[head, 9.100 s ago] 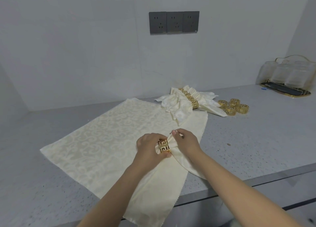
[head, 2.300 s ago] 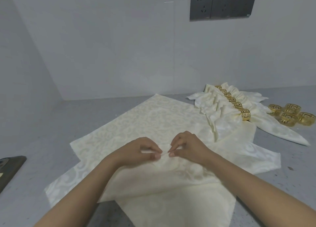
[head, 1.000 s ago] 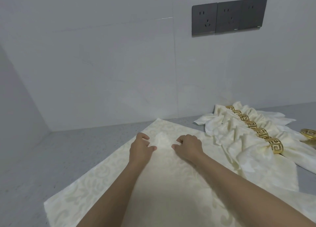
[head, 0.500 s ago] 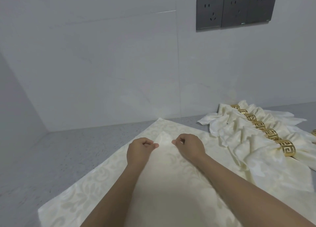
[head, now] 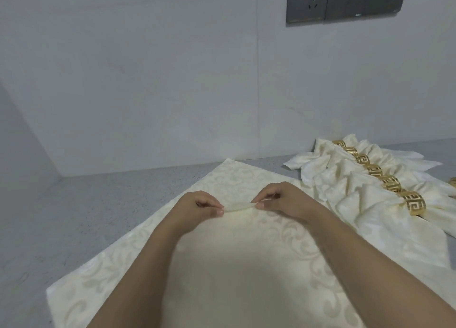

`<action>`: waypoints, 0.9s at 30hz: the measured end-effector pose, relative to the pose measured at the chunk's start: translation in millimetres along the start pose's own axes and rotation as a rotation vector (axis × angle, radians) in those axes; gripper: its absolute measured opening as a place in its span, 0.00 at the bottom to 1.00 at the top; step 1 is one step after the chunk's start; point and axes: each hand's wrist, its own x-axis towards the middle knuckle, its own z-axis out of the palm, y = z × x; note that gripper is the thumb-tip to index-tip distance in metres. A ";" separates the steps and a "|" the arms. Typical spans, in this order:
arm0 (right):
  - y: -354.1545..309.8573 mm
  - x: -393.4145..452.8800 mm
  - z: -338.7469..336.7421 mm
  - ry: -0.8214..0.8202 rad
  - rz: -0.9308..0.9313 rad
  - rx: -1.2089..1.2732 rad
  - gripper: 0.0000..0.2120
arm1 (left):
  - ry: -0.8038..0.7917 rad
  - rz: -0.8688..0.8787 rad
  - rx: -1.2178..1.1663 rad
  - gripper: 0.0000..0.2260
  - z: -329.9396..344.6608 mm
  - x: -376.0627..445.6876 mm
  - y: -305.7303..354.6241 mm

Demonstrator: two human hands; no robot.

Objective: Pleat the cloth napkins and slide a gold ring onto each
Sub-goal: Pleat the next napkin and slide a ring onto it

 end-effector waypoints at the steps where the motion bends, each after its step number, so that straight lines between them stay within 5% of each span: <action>1: 1.8 -0.3 -1.1 -0.026 -0.022 -0.049 0.05 | -0.020 0.010 0.048 0.07 0.5 -0.3 0.1; 5: 0.9 -0.3 -2.6 -0.088 -0.042 -0.170 0.10 | -0.076 0.013 0.167 0.02 0.1 -2.7 3.6; 9: -0.7 5.3 9.9 0.005 -0.036 -0.301 0.06 | -0.013 0.014 0.218 0.07 6.8 -0.3 3.9; 17: -8.7 15.5 25.5 -0.041 0.050 -0.560 0.18 | -0.042 -0.047 0.326 0.16 15.5 11.1 4.2; 21: -23.0 14.4 27.6 -0.046 0.026 -0.645 0.07 | -0.084 -0.072 0.435 0.11 19.0 12.6 18.1; 27: -31.5 -8.8 33.8 0.138 -0.131 -0.661 0.04 | 0.061 0.104 0.550 0.07 27.9 -16.8 33.1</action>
